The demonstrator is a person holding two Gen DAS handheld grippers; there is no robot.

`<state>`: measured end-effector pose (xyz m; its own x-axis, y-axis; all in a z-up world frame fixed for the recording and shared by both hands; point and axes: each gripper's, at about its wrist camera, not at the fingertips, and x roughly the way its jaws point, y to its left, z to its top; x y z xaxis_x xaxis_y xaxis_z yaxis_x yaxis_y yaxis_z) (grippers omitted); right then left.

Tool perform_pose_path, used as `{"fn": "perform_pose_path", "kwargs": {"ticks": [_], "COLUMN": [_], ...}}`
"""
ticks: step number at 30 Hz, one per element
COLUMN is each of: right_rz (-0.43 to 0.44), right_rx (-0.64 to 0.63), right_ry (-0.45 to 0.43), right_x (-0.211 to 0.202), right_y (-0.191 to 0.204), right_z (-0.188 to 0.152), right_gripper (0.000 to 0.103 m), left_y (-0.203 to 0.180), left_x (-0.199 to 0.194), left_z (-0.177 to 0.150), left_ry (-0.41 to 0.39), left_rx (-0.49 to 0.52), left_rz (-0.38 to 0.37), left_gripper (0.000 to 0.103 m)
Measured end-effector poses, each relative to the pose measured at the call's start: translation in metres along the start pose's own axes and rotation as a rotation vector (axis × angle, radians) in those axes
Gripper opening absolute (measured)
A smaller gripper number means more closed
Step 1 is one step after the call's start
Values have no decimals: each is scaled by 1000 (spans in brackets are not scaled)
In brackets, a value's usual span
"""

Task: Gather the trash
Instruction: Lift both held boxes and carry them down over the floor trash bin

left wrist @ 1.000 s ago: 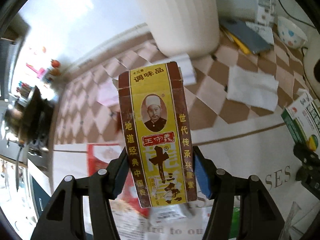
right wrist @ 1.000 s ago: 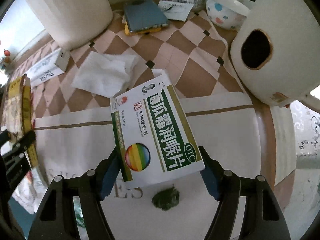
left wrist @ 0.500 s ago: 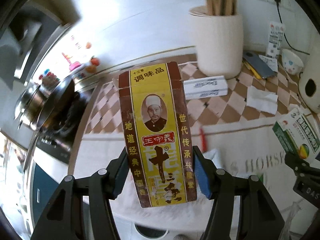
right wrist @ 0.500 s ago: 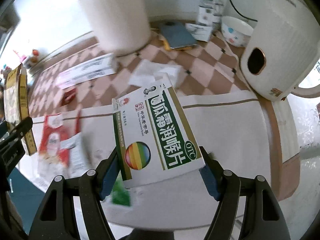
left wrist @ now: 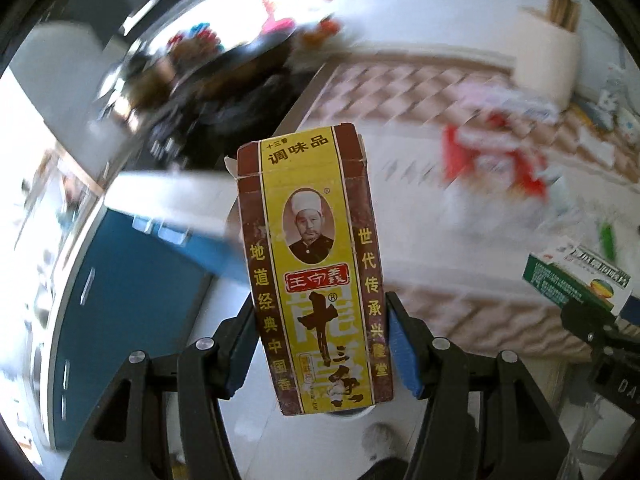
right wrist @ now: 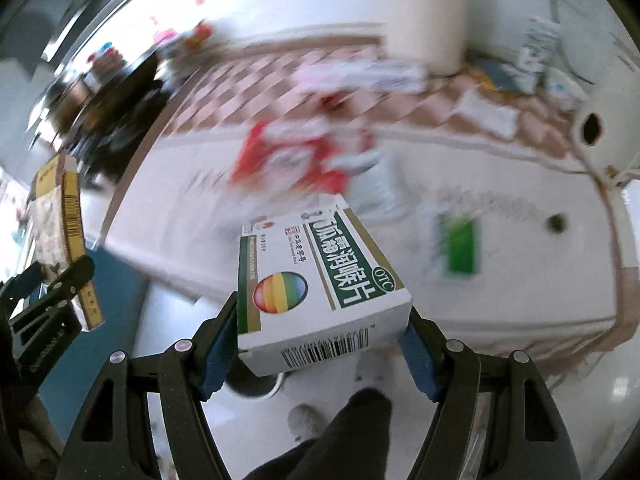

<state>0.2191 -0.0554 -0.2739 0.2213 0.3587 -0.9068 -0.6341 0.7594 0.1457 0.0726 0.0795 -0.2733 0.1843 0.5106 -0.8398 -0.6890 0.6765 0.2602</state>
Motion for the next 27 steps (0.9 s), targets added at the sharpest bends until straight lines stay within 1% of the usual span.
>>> {"fn": "perform_pose_path", "kwargs": {"ticks": [2,4,7,10,12,13,14,16,17,19,21,22,23,24,25,26,27], "right_rz": [27,38,59,62,63,61,62,66,74,81,87,88,95,98,99,104,115], "right_rx": [-36,-70,-122,-164,-183,-186,-188,-182,-178,-177,-185,-182,-184,-186,-185,-187,-196], "right_ry": [44,86,170,243,293,317,338,393,421,464,504,521,547,567,587,609,641], "right_x": [17,37,80,130,171,194,212,262,287,330,371,391,415,428,445,459,474], "right_y": [31,53,86,108,117,121,123,128,130,136,143,146,149,152,155,159,164], "right_z": [-23,-41,-75,-105,-127,-138,-146,-167,-176,-193,-209,-215,-223,-228,-234,-240,-247], "right_gripper": [74,74,74,74,74,74,74,74,74,74,74,74,74,74,74,74,74], "left_y": [19,34,50,59,64,68,71,75,78,80,81,81,81,80,79,79,81], "left_x": [22,44,98,164,220,254,284,331,362,401,439,451,463,472,477,482,484], "left_z": [-24,-44,-81,-119,-149,-167,-183,-207,-222,-239,-255,-260,-266,-270,-273,-276,-278], "left_ry": [60,113,226,350,461,525,572,640,676,712,755,766,780,785,784,792,797], "left_rx": [-39,-66,-126,-198,-271,-327,-375,-444,-495,-552,-586,-601,-614,-621,-627,-633,-632], "left_rz": [2,3,-31,-125,-236,-294,-341,-411,-429,-475,-488,-508,-516,-519,-529,-528,-519], "left_gripper": [56,56,56,56,56,56,56,56,56,57,57,59,68,76,90,95,96]}}
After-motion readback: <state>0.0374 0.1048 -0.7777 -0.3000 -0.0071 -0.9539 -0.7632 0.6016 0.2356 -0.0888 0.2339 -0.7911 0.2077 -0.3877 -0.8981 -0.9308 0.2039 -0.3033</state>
